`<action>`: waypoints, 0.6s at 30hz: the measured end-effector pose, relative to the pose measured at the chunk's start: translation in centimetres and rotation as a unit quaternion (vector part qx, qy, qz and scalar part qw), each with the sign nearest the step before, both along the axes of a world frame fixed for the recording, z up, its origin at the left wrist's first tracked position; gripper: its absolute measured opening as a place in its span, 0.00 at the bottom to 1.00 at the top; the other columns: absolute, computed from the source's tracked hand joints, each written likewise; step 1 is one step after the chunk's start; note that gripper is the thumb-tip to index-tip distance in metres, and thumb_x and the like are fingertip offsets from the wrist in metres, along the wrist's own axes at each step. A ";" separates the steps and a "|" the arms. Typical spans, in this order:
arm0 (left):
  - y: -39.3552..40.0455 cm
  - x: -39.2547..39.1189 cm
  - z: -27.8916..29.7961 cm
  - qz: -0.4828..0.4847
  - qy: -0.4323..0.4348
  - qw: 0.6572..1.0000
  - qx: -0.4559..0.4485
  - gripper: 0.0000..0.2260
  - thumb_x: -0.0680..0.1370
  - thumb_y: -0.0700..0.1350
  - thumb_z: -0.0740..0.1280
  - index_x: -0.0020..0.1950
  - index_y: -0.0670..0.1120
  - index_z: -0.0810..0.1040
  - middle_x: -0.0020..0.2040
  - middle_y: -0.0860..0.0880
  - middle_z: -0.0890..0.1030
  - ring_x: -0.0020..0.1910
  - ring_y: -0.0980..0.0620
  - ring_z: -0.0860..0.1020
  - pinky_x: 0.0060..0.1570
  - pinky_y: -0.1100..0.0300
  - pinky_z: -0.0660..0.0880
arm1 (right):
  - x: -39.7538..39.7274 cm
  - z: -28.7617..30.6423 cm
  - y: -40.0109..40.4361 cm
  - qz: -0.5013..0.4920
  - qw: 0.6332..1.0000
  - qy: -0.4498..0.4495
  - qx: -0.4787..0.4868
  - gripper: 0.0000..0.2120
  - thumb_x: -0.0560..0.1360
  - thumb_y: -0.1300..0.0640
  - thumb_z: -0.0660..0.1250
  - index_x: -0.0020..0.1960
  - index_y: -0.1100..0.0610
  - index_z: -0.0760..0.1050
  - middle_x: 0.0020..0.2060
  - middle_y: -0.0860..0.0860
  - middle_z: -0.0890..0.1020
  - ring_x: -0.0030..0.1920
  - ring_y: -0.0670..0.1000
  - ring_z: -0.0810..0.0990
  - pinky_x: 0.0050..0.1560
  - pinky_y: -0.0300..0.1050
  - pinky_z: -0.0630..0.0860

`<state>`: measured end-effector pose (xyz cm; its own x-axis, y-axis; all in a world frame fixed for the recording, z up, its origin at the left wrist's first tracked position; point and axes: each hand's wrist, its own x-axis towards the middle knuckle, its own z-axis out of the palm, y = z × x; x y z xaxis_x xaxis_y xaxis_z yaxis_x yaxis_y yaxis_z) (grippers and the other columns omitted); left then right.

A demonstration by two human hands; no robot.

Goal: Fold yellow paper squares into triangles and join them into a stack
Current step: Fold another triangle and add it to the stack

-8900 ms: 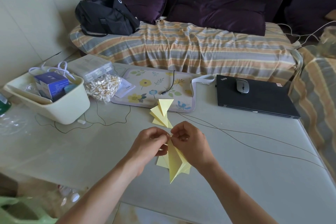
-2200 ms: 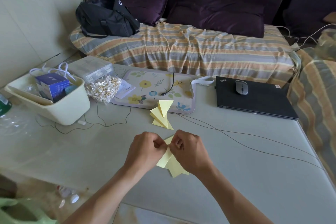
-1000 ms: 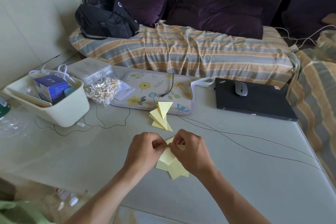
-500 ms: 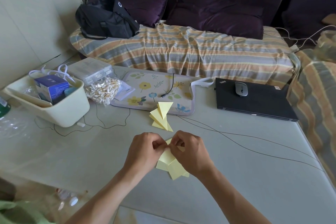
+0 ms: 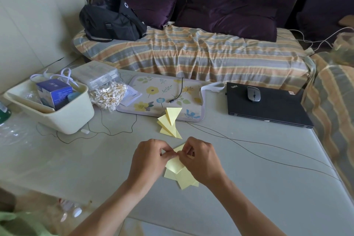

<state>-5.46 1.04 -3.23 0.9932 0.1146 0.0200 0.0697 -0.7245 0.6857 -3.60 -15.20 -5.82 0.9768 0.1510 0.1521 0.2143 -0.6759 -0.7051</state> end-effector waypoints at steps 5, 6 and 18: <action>-0.3 -0.3 0.8 -0.020 0.010 1.000 0.004 0.05 0.74 0.50 0.77 0.43 0.50 0.88 0.33 0.69 0.75 0.26 0.60 0.72 0.28 0.66 0.65 | 0.1 0.2 0.1 -0.012 1.000 0.005 -0.001 0.06 0.73 0.59 0.71 0.39 0.57 0.76 0.31 0.43 0.75 0.33 0.44 0.73 0.32 0.35 0.68; -0.3 -0.2 0.9 -0.019 0.014 1.000 0.005 0.05 0.74 0.51 0.77 0.44 0.50 0.89 0.37 0.72 0.72 0.27 0.59 0.72 0.27 0.67 0.64 | 0.2 0.1 0.0 -0.014 1.000 0.005 0.000 0.06 0.73 0.58 0.71 0.39 0.56 0.76 0.31 0.43 0.76 0.33 0.44 0.73 0.32 0.35 0.68; 0.4 0.0 0.4 0.038 0.025 0.998 -0.045 0.05 0.76 0.47 0.75 0.40 0.49 0.87 0.21 0.57 0.72 0.25 0.58 0.70 0.27 0.67 0.65 | 0.5 0.6 -0.6 -0.054 0.992 0.100 0.049 0.03 0.74 0.58 0.73 0.43 0.56 0.80 0.31 0.44 0.78 0.32 0.42 0.74 0.32 0.30 0.70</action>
